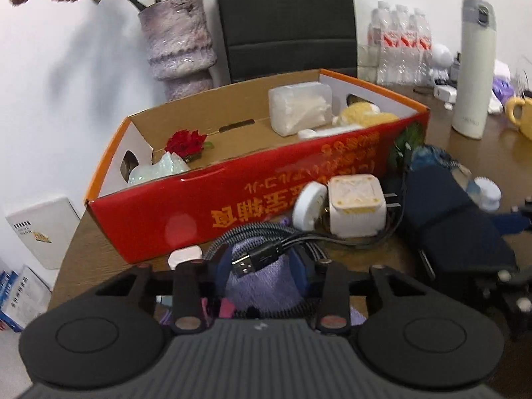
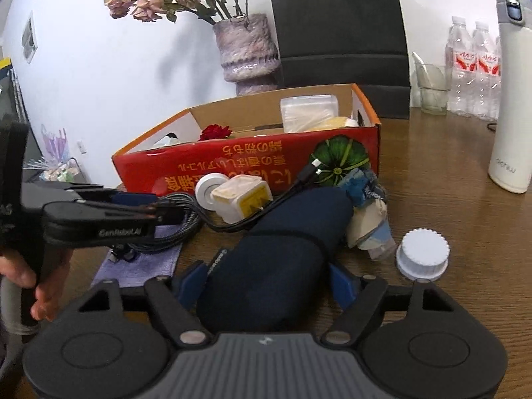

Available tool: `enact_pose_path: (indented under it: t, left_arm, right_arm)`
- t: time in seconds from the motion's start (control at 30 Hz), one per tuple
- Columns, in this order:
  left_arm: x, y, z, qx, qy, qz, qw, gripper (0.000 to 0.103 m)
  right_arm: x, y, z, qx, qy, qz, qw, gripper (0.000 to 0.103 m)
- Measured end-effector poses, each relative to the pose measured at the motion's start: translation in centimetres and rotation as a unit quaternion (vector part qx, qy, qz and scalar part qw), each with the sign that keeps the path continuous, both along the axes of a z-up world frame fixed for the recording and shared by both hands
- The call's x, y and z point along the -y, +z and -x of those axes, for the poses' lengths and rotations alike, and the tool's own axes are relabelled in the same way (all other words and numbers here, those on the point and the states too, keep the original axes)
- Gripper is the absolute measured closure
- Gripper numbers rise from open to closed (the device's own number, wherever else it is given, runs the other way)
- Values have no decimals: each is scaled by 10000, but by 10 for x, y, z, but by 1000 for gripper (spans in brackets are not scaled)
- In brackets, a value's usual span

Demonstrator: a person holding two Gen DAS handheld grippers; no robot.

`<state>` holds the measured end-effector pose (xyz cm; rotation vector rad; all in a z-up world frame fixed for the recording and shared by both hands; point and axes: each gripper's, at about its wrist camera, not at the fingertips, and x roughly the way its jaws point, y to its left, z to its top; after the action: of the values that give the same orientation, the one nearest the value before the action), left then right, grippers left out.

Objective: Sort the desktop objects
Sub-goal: 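Grasp the black cable with the left tool while the right tool grasps the navy pouch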

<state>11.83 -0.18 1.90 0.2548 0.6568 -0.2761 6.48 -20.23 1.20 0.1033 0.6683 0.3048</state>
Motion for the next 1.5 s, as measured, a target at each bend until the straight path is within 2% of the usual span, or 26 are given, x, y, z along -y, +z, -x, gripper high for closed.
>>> enact_pose_path:
  t: [0.13,0.23,0.3,0.4,0.5,0.63,0.73,0.83,0.93,1.0,1.1,1.13,1.17,1.23,1.3,1.4,1.5]
  left_arm:
    - [3,5,21,31,-238,107,9997,64]
    - [7,4,22,-31,-392,-20,9992,66]
    - [8,3,18,-49,-399,-9,9992,66]
    - [8,5,17,-68,-291,102,9995,85]
    - [4,16,30,-1,-209,320,9993,91]
    - [-2,41,70,359,-149,751,9964,98]
    - [-7,53,102,475,-103,1029,9935,98]
    - [-15,56,129,393,-66,1142,9927,98]
    - [-18,50,155,101,-104,1138,9934,98]
    - [-13,38,172,-332,-357,991,9939,97]
    - [-10,24,194,-523,-483,842,9939,94]
    - [-11,23,198,-519,-554,893,9931,85]
    - [-13,25,200,-446,-563,961,9928,62]
    - [-14,26,196,-398,-520,1045,9924,32]
    - [-11,21,186,-494,-480,1076,9918,32]
    - [-2,10,170,-579,-360,939,9932,34]
    - [8,2,152,-583,-198,1000,9931,45]
  right_arm:
    - [0,4,7,51,-157,235,9996,27]
    - [-4,3,7,126,-269,446,9986,19]
    - [-5,1,6,127,-251,472,9985,19]
    - [-2,-2,4,103,-202,374,9990,21]
    - [0,-2,4,109,-198,298,9993,22]
    - [-1,-2,6,166,-187,309,9992,25]
    - [-1,-2,7,200,-180,312,9992,26]
    - [0,-3,6,188,-178,274,9993,26]
    - [1,-3,6,177,-177,265,9993,27]
    - [1,-3,10,148,-143,322,9993,27]
    - [5,-1,22,75,49,412,9991,27]
    - [6,0,27,59,115,440,9989,27]
    - [8,0,33,52,186,481,9987,27]
    - [13,2,45,18,387,555,9977,27]
    - [16,4,55,-26,574,633,9963,25]
    - [21,10,67,59,498,663,9965,23]
    - [26,14,69,153,336,561,9977,21]
